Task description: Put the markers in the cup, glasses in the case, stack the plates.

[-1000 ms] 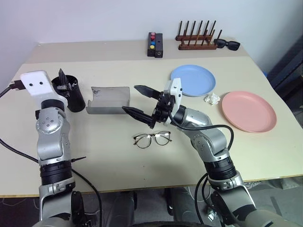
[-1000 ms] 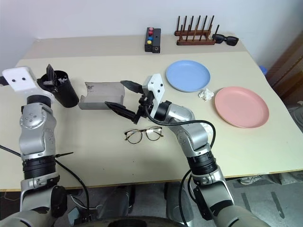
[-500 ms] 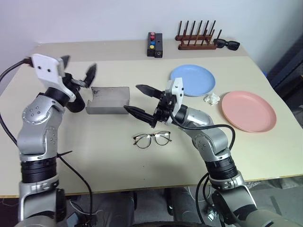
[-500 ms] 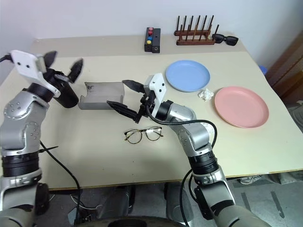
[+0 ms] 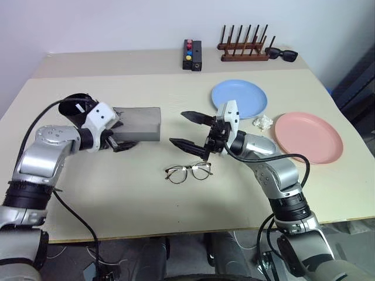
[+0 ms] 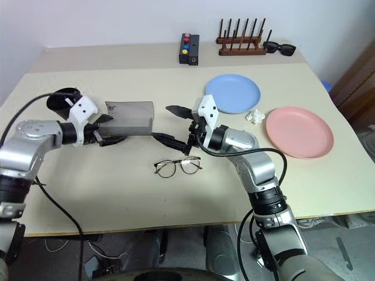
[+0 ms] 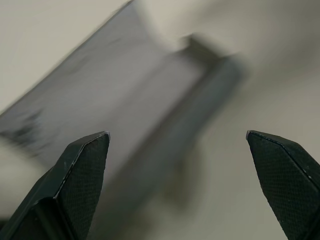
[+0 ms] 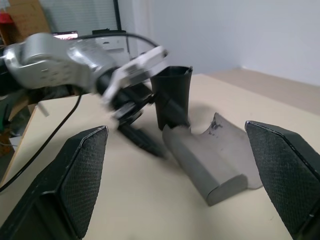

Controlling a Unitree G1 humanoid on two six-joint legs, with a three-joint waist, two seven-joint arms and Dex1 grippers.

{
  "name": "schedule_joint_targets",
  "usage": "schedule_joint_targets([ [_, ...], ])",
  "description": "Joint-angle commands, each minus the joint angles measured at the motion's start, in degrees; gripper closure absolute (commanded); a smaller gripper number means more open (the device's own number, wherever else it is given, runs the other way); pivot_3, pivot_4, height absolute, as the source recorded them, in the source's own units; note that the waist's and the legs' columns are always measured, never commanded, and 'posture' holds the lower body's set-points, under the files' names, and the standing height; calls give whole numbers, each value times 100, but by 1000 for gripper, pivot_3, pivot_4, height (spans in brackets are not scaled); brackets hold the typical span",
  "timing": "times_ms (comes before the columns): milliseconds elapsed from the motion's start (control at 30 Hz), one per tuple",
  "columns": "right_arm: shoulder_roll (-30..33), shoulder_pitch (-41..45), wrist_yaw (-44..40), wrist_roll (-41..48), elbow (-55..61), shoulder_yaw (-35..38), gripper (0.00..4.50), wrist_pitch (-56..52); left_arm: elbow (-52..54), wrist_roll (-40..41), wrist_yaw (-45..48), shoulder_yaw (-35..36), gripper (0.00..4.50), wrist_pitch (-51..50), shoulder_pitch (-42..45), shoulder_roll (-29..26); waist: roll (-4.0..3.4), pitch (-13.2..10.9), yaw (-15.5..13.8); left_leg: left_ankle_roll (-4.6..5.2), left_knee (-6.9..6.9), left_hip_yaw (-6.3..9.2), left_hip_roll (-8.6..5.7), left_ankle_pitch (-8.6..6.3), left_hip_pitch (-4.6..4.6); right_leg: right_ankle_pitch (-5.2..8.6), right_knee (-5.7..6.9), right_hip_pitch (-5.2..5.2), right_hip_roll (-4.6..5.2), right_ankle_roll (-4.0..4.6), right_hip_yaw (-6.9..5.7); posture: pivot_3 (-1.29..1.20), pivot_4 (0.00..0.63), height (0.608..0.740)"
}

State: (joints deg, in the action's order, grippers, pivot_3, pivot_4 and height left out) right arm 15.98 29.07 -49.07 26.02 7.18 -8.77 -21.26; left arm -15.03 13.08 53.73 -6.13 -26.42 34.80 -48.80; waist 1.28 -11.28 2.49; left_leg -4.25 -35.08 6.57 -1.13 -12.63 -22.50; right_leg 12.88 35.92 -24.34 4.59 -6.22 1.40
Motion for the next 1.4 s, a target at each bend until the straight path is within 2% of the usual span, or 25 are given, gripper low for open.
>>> schedule_joint_targets([
  [33, -60, -53, 74, 71, 384, -13, 0, -9, -656, -331, 300, -153, 26, 381, 347, 46, 0, 0, 2, 1, 0, 0, 0, 0, -1, -10, 0, 0, 0, -12, 0, 0, 150, 740],
  [233, -81, -161, 182, 74, 537, -20, 0, -47, -1192, -525, 824, -308, 26, 449, 641, 164, 0, 0, 5, 3, 0, 0, 0, -2, -1, -9, 2, -2, 0, -14, 0, 0, 150, 740],
  [267, -79, -172, 195, 72, 553, -17, 0, -51, -1216, -525, 898, -312, 264, 446, 658, 190, 0, 0, 3, 3, 0, 0, 0, -2, -1, -9, 2, -2, 0, -14, 0, 0, 150, 740],
  [367, -62, -190, 223, 77, 603, 2, 0, -72, -1230, -529, 1020, -288, 1303, 406, 674, 262, 0, 0, 1, 3, -1, 0, 0, -2, -1, -10, 3, -2, 0, -13, 0, 0, 150, 740],
  [567, 40, -216, 198, 108, 686, 23, 0, -159, -1061, -573, 1100, -265, 4397, 724, 482, 375, 0, 0, 4, 3, -1, 1, 0, -2, -2, -10, 4, -2, 1, -13, 0, 0, 150, 740],
  [867, 690, -289, -144, -244, 737, -231, 0, -178, -220, -243, 1332, -181, 4397, 819, -3, 595, 0, 0, -12, 3, -3, 0, -1, -2, -4, -15, 4, -2, 4, -6, 1, 0, 150, 740],
  [1100, 899, -316, -209, -323, 716, -131, 0, -134, 89, -182, 1418, -250, 4397, 748, -125, 768, 0, 0, 0, 4, -4, 0, -1, -2, -3, -13, 5, -2, 3, -9, 1, 0, 150, 740],
  [1400, 1161, -460, -258, -302, 866, -63, 0, -195, 643, -85, 2209, -369, 4397, 910, -373, 572, 0, 0, -5, 4, -5, 0, -1, -2, -3, -14, 4, -2, 3, -5, 1, 0, 150, 740],
])
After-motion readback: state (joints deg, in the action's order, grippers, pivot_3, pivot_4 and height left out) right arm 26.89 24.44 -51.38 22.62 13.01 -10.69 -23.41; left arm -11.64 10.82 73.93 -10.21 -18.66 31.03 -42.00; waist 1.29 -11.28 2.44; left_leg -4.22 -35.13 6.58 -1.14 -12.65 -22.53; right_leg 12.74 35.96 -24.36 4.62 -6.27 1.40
